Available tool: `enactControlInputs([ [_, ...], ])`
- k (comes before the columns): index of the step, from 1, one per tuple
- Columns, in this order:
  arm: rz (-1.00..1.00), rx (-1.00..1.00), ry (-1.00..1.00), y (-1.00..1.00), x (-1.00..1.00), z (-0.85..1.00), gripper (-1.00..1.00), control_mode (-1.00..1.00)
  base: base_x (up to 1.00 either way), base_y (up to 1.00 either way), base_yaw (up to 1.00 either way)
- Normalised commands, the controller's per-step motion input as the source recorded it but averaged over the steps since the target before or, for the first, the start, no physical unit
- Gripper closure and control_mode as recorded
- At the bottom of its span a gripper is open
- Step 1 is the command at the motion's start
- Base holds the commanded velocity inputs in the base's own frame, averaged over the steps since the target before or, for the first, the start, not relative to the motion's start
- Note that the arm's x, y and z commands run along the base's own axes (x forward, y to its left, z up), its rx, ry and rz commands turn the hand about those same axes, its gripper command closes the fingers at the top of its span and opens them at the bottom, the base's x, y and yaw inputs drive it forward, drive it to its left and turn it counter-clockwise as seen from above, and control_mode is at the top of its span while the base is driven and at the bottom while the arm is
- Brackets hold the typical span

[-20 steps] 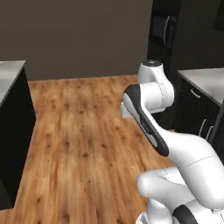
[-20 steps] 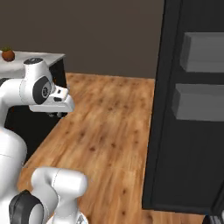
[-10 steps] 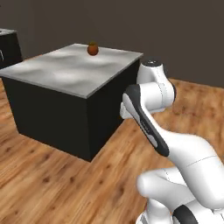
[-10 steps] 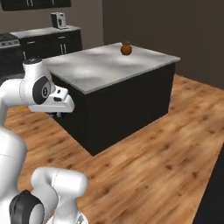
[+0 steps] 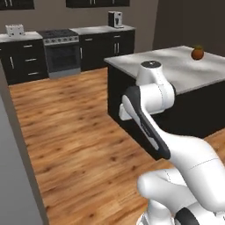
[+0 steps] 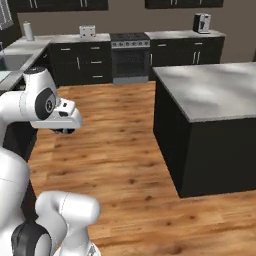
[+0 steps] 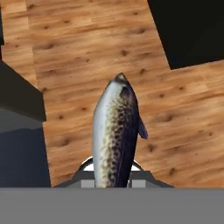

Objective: Take the fish out of the fridge, briefly rinse it in the sink, and place it on the tray next to the sink.

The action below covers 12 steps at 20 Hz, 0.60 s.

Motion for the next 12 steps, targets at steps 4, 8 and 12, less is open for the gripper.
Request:
enactControlInputs([
  [4, 0.0, 0.0, 0.0, 0.0, 0.0, 0.0, 1.0, 1.0, 0.97, 0.0, 0.55],
  [8, 0.0, 0.0, 0.0, 0.0, 0.0, 0.0, 1.0, 1.0, 1.0, -0.17, 0.24],
  [12, 0.0, 0.0, 0.0, 0.0, 0.0, 0.0, 1.0, 1.0, 1.0, -0.66, 0.15],
])
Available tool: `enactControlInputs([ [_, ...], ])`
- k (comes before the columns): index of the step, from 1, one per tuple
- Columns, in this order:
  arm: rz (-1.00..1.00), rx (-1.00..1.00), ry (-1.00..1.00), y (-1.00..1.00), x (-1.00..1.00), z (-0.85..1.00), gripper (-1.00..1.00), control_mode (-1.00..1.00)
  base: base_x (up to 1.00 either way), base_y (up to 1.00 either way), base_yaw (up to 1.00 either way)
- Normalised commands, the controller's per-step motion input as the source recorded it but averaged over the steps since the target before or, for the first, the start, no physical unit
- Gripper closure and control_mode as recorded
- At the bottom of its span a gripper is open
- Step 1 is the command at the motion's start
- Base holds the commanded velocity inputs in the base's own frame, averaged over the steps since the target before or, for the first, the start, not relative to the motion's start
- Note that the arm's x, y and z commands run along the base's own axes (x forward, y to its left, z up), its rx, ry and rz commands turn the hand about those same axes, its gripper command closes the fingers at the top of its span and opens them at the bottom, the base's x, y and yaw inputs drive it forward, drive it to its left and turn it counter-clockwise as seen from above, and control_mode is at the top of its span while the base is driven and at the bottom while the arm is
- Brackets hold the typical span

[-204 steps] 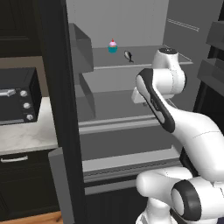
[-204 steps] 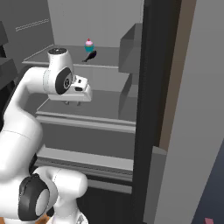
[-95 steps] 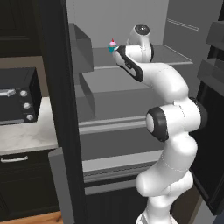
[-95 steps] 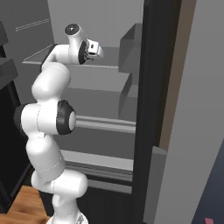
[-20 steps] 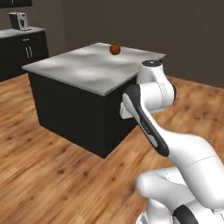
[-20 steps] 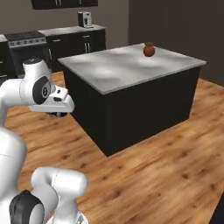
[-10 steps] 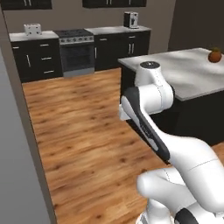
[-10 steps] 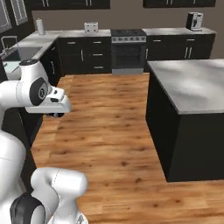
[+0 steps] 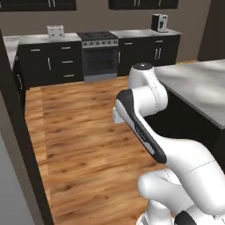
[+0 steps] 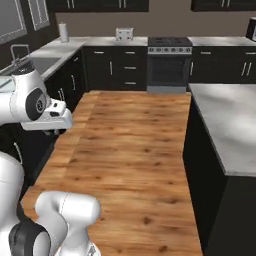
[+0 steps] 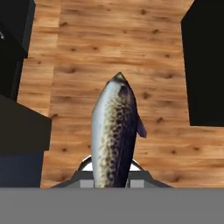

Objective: Take the fish out of the fridge, briefly rinse it in the sink, and place it on the tray next to the sink.

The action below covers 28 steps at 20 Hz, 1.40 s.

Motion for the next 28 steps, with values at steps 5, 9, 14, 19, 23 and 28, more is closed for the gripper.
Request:
enactControlInputs([
  [5, 0.0, 0.0, 0.0, 0.0, 0.0, 0.0, 1.0, 1.0, 1.0, -0.54, 0.49],
  [9, 0.0, 0.0, 0.0, 0.0, 0.0, 0.0, 1.0, 1.0, 1.0, -0.1, 0.66],
  [14, 0.0, 0.0, 0.0, 0.0, 0.0, 0.0, 1.0, 1.0, 1.0, -0.12, 0.63],
  [19, 0.0, 0.0, 0.0, 0.0, 0.0, 0.0, 1.0, 1.0, 1.0, -0.45, 0.47],
  [23, 0.0, 0.0, 0.0, 0.0, 0.0, 0.0, 1.0, 1.0, 1.0, -0.75, 0.34],
  [28, 0.0, 0.0, 0.0, 0.0, 0.0, 0.0, 1.0, 1.0, 1.0, -0.94, 0.23],
])
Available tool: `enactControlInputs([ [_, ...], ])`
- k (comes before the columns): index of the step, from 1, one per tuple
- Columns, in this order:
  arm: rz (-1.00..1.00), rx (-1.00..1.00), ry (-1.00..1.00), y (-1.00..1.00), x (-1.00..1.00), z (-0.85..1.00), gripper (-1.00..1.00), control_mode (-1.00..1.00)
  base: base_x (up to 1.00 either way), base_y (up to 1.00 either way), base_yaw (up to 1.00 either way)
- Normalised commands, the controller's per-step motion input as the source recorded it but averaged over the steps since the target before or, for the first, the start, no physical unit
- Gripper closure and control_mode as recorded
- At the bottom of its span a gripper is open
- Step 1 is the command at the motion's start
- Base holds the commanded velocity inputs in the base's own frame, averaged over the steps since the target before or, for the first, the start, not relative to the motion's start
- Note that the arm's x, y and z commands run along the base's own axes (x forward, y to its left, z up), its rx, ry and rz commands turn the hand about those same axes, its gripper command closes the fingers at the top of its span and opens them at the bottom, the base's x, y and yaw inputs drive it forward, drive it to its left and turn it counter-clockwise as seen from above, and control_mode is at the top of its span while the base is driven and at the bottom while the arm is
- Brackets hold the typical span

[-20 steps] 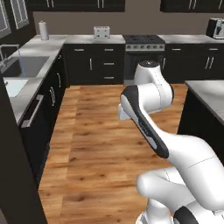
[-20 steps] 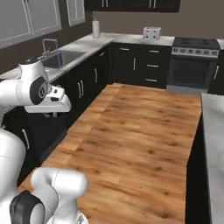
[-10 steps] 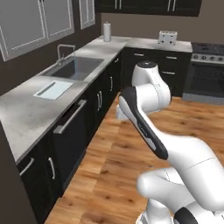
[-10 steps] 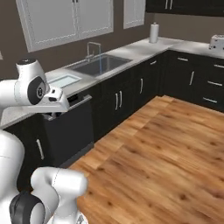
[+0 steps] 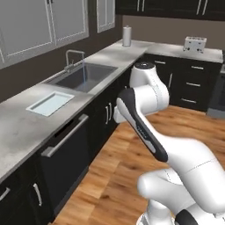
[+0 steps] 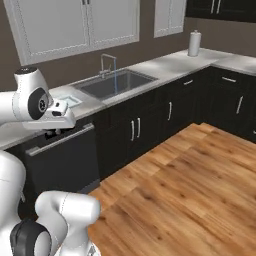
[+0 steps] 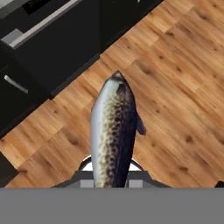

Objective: Take the fish out of the fridge, briefly rinse it in the sink, and place it on the tray next to the sink.

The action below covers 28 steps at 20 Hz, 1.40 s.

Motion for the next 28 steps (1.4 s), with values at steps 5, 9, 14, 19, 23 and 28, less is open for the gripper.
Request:
enactControlInputs([
  [5, 0.0, 0.0, 0.0, 0.0, 0.0, 0.0, 1.0, 1.0, 1.0, -1.0, 0.09],
  [9, 0.0, 0.0, 0.0, 0.0, 0.0, 0.0, 1.0, 1.0, 1.0, -1.0, 0.02],
  [14, 0.0, 0.0, 0.0, 0.0, 0.0, 0.0, 1.0, 1.0, 1.0, -1.0, 0.02],
  [19, 0.0, 0.0, 0.0, 0.0, 0.0, 0.0, 1.0, 1.0, 1.0, -1.0, 0.04],
  [23, 0.0, 0.0, 0.0, 0.0, 0.0, 0.0, 1.0, 1.0, 1.0, -1.0, 0.07],
  [28, 0.0, 0.0, 0.0, 0.0, 0.0, 0.0, 1.0, 1.0, 1.0, -0.94, 0.2],
])
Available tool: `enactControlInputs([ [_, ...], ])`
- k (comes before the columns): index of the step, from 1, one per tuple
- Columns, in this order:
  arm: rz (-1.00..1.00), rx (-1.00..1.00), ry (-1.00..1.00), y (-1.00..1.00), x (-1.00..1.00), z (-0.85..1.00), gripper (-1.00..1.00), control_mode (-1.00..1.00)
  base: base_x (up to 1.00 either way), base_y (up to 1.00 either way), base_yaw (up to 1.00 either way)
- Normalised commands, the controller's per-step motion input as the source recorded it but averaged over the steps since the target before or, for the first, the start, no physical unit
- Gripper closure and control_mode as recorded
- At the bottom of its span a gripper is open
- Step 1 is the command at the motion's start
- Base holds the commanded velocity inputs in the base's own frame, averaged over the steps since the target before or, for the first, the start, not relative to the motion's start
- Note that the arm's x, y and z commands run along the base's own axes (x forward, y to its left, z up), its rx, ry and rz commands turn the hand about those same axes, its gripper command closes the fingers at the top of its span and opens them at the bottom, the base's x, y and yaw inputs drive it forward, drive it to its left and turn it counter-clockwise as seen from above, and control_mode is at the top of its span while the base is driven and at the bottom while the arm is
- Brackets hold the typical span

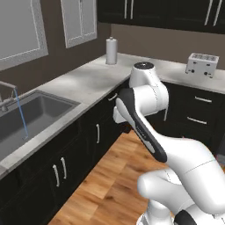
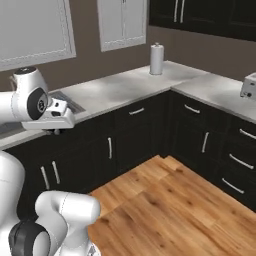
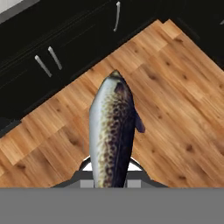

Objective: Take the fish out of the fridge, briefly rinse it in the sink, and place it on the tray next to the sink.

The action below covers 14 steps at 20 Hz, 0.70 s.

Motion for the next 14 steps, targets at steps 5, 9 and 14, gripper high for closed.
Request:
enactControlInputs([
  [5, 0.0, 0.0, 0.0, 0.0, 0.0, 0.0, 1.0, 1.0, 0.98, -0.73, 0.38],
  [9, 0.0, 0.0, 0.0, 0.0, 0.0, 0.0, 1.0, 1.0, 0.9, -0.64, 0.43],
  [14, 0.0, 0.0, 0.0, 0.0, 0.0, 0.0, 1.0, 1.0, 0.68, -0.46, 0.52],
])
